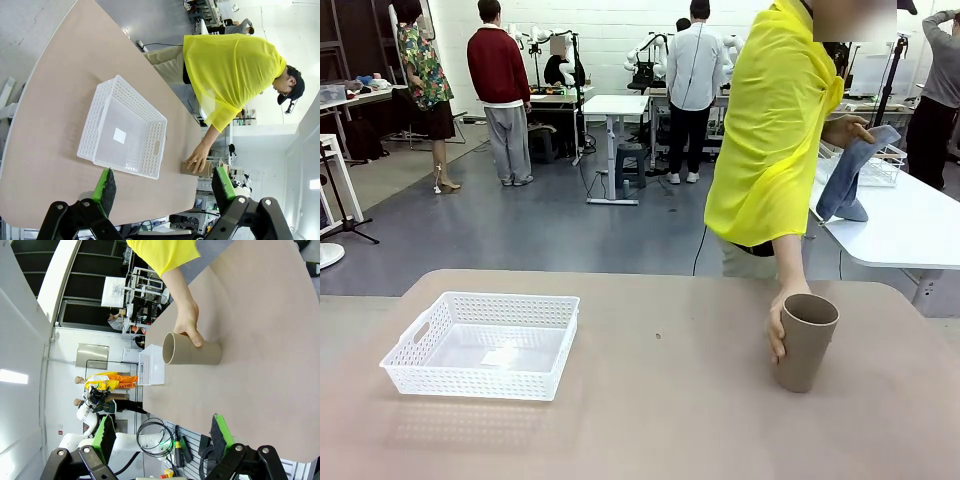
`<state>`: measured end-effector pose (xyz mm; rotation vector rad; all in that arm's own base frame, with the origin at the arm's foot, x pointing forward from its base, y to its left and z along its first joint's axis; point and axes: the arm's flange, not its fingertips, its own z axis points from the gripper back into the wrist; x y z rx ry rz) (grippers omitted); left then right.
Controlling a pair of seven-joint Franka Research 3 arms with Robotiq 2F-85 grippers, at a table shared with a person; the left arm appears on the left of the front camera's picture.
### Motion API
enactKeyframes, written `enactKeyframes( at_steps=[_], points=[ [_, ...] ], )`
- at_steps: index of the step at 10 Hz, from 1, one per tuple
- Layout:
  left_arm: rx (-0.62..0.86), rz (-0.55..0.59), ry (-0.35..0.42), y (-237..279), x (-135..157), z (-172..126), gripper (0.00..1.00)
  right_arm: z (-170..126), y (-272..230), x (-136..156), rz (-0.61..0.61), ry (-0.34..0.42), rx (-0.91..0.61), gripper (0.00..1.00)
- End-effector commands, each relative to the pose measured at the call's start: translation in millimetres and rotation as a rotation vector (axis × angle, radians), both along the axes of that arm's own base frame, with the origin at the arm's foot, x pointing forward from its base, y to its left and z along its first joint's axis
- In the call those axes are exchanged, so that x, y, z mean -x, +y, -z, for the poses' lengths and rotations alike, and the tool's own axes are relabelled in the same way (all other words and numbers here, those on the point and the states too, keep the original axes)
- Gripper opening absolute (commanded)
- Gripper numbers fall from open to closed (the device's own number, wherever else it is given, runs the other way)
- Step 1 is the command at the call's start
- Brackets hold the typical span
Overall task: Clean and organize the cups into the basket.
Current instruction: Pick up the Organizing basket and move it to the center of the table, then pick up the Reusable plastic cup from the right side of the table and place it inside the Organizing basket.
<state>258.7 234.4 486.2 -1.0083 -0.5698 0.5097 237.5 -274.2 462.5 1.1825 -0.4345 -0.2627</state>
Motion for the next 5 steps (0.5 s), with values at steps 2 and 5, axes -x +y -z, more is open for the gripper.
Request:
enactKeyframes(
  at_steps=[2,5],
  points=[
    [0.007,0.006,-0.006,-0.2,-1.2,0.8,1.00,0.5,1.5,1.1,-0.003,-0.010,-0.009,1.00],
    [0.007,0.006,-0.006,-0.2,-1.2,0.8,1.00,0.0,0.0,0.0,0.000,0.000,0.000,1.00]
  ],
)
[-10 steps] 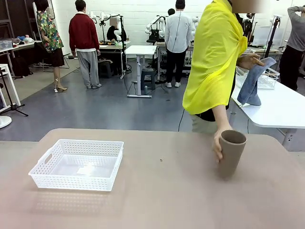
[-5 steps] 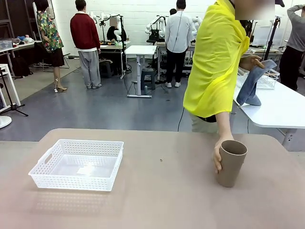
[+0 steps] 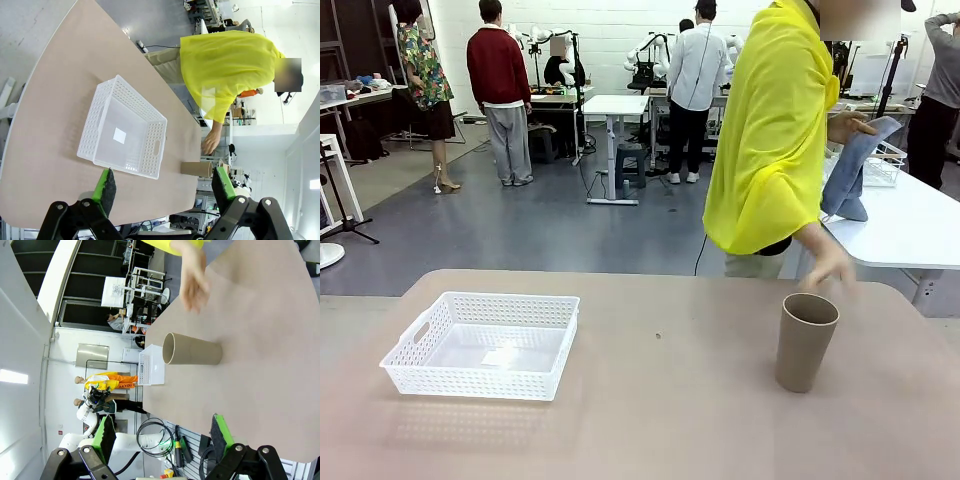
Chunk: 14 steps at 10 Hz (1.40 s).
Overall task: Clean and organize the cups into the basket.
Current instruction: Pick up the Organizing basket and move it to the center of the table, then pick up the Reusable plastic cup from the right side of the table and place it inside the Organizing basket.
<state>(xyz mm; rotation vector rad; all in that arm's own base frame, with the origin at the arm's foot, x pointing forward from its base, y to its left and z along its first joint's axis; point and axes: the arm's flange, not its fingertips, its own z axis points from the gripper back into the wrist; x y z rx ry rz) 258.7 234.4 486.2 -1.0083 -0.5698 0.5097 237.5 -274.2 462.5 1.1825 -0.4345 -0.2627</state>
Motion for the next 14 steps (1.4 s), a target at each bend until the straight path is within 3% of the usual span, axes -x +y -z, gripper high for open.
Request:
enactKeyframes(
  at_steps=[1,2,3,4,6,8,11,12,14],
  points=[
    [0.000,0.000,0.000,0,0,0,1.00,-3,12,-6,-0.146,-0.021,0.037,1.00],
    [-0.109,0.042,-0.045,-14,-13,-20,1.00,-8,29,-17,-0.278,-0.161,0.117,1.00],
    [-0.229,0.113,-0.031,-33,-27,-36,1.00,-9,50,-31,-0.429,-0.278,0.185,1.00],
    [-0.388,0.131,-0.018,-55,-46,-48,1.00,-6,73,-51,-0.502,-0.435,0.232,1.00],
    [-0.617,0.128,0.058,-85,-74,-59,1.00,11,107,-81,-0.558,-0.643,0.378,1.00],
    [-0.794,0.082,0.139,-119,-94,-50,1.00,30,135,-91,-0.542,-0.802,0.440,1.00],
    [-1.065,0.037,0.133,-167,-111,-12,1.00,69,148,-94,-0.562,-0.845,0.538,1.00],
    [-1.068,0.047,0.133,-180,-112,-1,1.00,73,146,-93,-0.552,-0.824,0.494,1.00],
    [-0.996,0.176,0.239,-202,-103,15,1.00,72,135,-92,-0.577,-0.750,0.377,1.00]
  ],
)
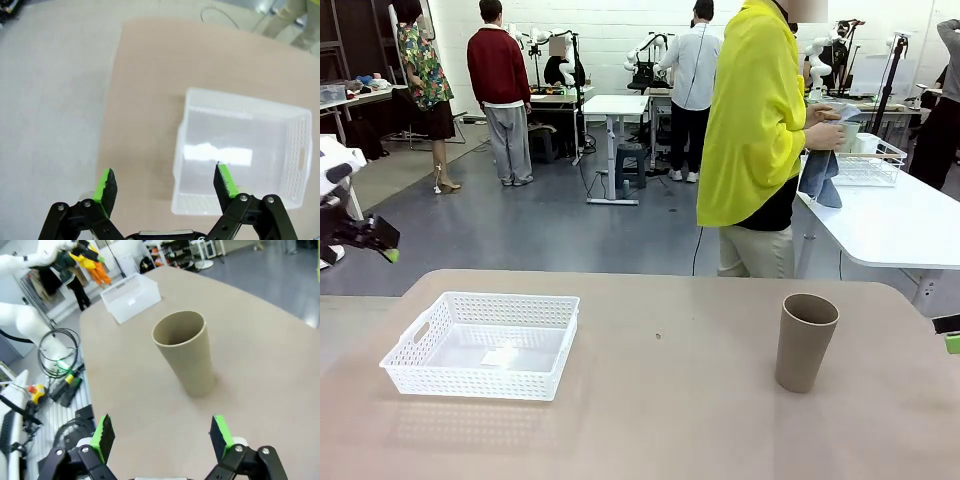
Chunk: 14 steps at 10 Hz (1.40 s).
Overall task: Clean and organize the cups into the basket.
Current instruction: Pick up the Organizing basket and move it to the center of the table, then pick up the Reusable plastic cup from the right side of the table and place it inside the Organizing basket.
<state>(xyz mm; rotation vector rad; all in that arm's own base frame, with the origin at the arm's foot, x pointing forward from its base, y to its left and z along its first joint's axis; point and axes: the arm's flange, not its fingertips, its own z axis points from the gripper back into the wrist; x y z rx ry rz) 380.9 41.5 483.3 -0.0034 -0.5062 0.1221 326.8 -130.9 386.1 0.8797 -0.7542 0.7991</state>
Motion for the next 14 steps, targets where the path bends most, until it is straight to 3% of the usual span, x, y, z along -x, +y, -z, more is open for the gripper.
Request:
enactKeyframes(
  at_steps=[1,2,4,5,6,10,11,14],
  points=[
    [0.071,0.014,0.150,-17,23,21,1.00,-7,-19,0,0.002,0.090,-0.099,1.00],
    [0.057,0.022,0.193,-24,24,35,1.00,0,0,0,0.000,0.000,0.000,1.00],
    [0.031,0.028,0.261,-31,20,68,1.00,0,0,0,0.000,0.000,0.000,1.00],
    [0.033,0.012,0.210,-31,19,75,1.00,0,0,0,0.000,0.000,0.000,1.00],
    [0.055,0.051,0.246,-30,6,43,1.00,0,0,0,0.000,0.000,0.000,1.00],
    [0.055,0.051,0.246,-30,6,43,1.00,-3,-3,-2,-0.006,0.017,-0.012,1.00],
    [0.065,0.050,0.241,-28,3,44,1.00,2,11,-8,-0.118,-0.080,-0.021,1.00],
    [0.018,0.079,0.201,-36,3,55,1.00,28,36,-35,-0.290,-0.196,-0.035,1.00]
  ],
)
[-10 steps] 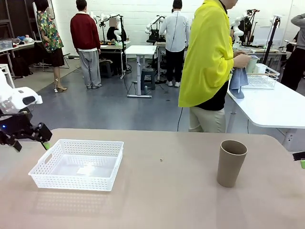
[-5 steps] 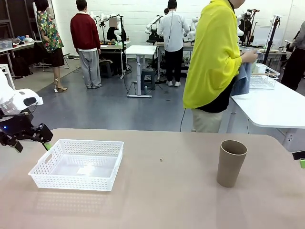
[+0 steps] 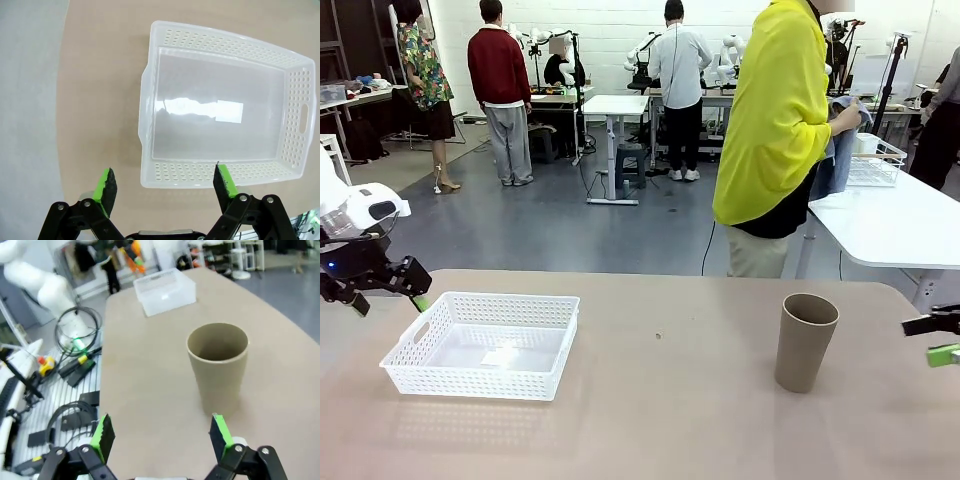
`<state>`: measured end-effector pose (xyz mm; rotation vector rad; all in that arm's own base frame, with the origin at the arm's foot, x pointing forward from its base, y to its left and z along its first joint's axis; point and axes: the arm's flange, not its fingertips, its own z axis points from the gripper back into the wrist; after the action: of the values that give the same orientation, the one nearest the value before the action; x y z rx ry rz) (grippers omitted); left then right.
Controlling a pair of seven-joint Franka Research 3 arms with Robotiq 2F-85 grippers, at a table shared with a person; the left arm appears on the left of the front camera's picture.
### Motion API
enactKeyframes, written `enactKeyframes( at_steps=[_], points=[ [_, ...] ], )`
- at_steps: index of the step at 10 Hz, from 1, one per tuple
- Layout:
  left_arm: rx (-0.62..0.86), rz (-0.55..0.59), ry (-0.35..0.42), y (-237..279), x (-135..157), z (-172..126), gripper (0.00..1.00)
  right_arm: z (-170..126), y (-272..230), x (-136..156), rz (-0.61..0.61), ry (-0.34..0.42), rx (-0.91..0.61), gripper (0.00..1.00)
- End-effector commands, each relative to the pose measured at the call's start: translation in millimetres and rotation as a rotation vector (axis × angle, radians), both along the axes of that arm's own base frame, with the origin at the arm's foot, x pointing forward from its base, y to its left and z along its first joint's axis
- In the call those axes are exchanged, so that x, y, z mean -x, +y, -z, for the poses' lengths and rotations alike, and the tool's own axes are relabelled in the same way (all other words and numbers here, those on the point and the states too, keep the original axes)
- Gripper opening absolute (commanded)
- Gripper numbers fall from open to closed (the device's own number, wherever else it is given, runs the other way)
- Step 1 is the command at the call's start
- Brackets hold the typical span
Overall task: Clean and organize the cups into the basket.
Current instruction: Pick up the Organizing basket and move it to the center of the table, then pick up the Reusable plastic cup from the right side of the table and place it inside the Organizing basket.
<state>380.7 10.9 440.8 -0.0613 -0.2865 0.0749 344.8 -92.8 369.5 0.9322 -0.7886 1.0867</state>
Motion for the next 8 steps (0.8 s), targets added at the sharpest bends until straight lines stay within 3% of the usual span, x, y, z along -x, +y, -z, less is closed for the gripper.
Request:
enactKeyframes(
  at_steps=[1,5,6,8],
  points=[
    [-0.031,0.026,-0.015,-10,0,17,1.00,18,3,-22,-0.072,-0.065,-0.037,1.00],
    [-0.019,0.036,-0.012,-25,-12,29,1.00,41,33,-39,-0.089,-0.069,-0.011,1.00],
    [-0.014,0.048,-0.001,-19,-12,18,1.00,43,34,-40,-0.040,-0.064,0.002,1.00],
    [-0.014,0.048,-0.001,-19,-12,18,1.00,36,27,-30,-0.103,-0.055,-0.020,1.00]
  ],
)
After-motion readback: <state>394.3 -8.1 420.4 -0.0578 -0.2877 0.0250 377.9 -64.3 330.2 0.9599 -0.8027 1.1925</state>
